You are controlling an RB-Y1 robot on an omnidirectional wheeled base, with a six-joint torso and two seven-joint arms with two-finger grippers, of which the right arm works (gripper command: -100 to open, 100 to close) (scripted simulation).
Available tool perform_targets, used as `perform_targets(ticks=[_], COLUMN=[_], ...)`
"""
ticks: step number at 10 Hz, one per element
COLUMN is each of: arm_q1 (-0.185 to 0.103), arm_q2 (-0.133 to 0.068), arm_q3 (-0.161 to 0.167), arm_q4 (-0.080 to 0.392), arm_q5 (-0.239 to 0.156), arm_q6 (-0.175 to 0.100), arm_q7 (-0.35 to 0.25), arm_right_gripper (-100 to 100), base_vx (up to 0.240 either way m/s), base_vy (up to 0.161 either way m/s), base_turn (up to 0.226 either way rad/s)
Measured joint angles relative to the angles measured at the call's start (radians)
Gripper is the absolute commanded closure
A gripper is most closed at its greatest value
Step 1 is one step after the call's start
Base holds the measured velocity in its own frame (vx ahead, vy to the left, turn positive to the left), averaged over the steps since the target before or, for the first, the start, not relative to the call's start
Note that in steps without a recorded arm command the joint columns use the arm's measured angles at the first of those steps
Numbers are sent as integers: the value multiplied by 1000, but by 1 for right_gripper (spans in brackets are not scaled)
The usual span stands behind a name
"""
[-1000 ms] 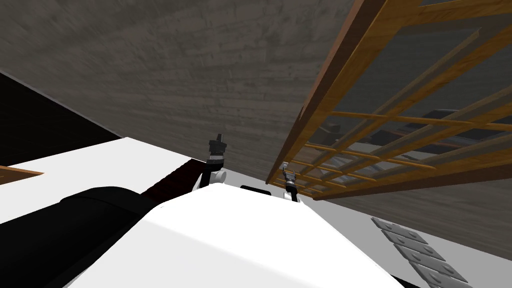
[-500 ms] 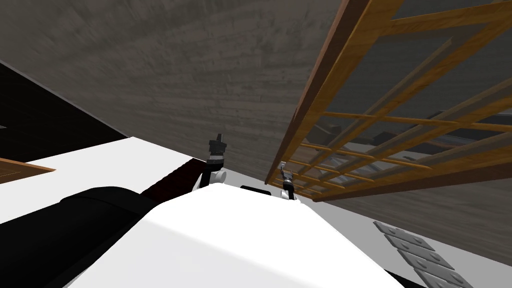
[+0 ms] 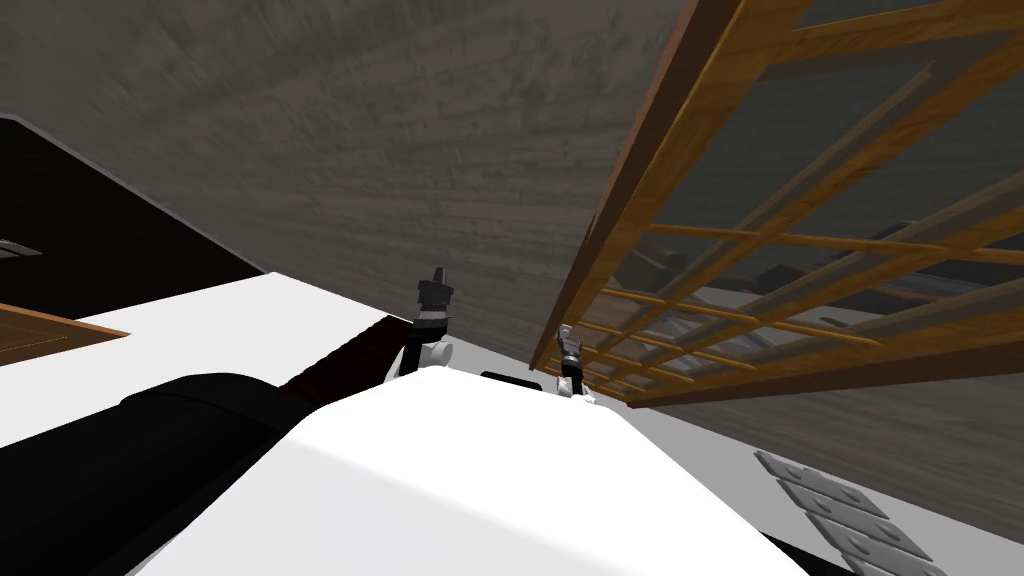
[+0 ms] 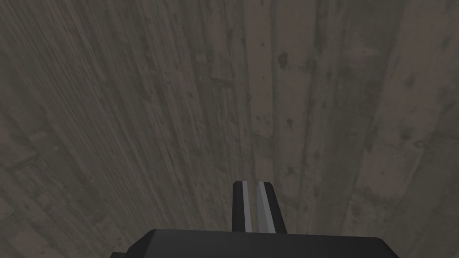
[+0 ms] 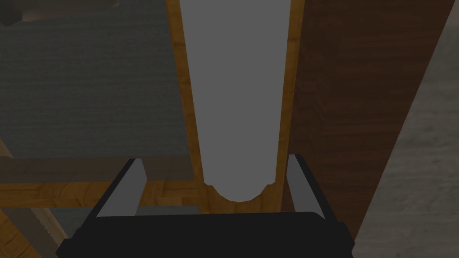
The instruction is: Pull the door open
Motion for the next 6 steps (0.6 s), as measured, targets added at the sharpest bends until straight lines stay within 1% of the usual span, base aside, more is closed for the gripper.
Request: perform_targets(ticks=[2, 6], arm_q1=[1, 1], arm_q2=[5, 4], arm_q3=[4, 3], arm_q4=[1, 0], arm_q5=[2, 2], arm_q6=[-1, 1], arm_q7=[-1, -1], arm_right_gripper=[100, 100], base_vx=[-6, -1], base_vy=[15, 0], base_turn=[7, -3])
